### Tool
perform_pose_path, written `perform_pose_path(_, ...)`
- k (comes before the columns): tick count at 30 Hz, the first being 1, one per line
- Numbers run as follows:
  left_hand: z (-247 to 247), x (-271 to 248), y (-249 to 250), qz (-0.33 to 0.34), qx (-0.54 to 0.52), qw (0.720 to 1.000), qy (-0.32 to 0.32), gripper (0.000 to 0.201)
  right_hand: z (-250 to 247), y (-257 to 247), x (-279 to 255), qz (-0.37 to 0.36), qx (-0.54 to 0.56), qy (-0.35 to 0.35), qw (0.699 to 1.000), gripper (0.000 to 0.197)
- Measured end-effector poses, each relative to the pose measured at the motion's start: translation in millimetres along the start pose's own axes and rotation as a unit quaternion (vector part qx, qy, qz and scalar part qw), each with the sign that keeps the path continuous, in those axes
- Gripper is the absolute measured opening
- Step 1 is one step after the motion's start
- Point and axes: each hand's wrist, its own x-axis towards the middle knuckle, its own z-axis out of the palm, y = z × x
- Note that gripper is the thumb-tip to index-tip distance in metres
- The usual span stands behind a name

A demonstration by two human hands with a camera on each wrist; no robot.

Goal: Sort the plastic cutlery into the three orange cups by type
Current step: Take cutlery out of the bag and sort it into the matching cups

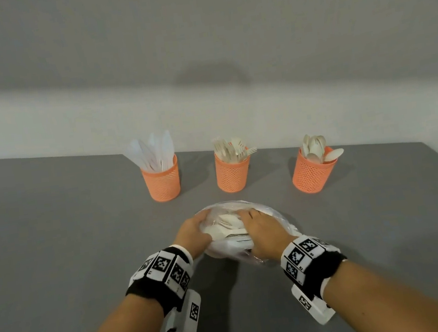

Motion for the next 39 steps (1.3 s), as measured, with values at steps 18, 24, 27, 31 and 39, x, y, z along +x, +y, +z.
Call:
perform_pose_path(18, -40, -17, -20, 0.073, 0.051, 0.996, 0.001, 0.064, -6, -22, 16, 0.047, 0.084, 0.046, 0.994, 0.037)
perform_pose_path(24, -50, -17, -25, 0.023, 0.068, 0.997, -0.005, 0.071, -17, -31, 8, -0.043, 0.178, -0.001, 0.983, 0.032)
perform_pose_path(27, -50, -19, -31, 0.01, 0.09, 0.996, -0.024, 0.066, -26, -31, 10, -0.037, 0.273, 0.008, 0.961, 0.043)
perform_pose_path(31, -50, -19, -25, 0.017, 0.082, 0.996, 0.022, 0.055, -31, -35, 11, -0.03, 0.315, 0.003, 0.948, 0.049)
perform_pose_path(39, -59, -13, -28, 0.0, 0.118, 0.988, 0.098, 0.045, -30, -29, 19, 0.0, 0.328, 0.007, 0.945, 0.05)
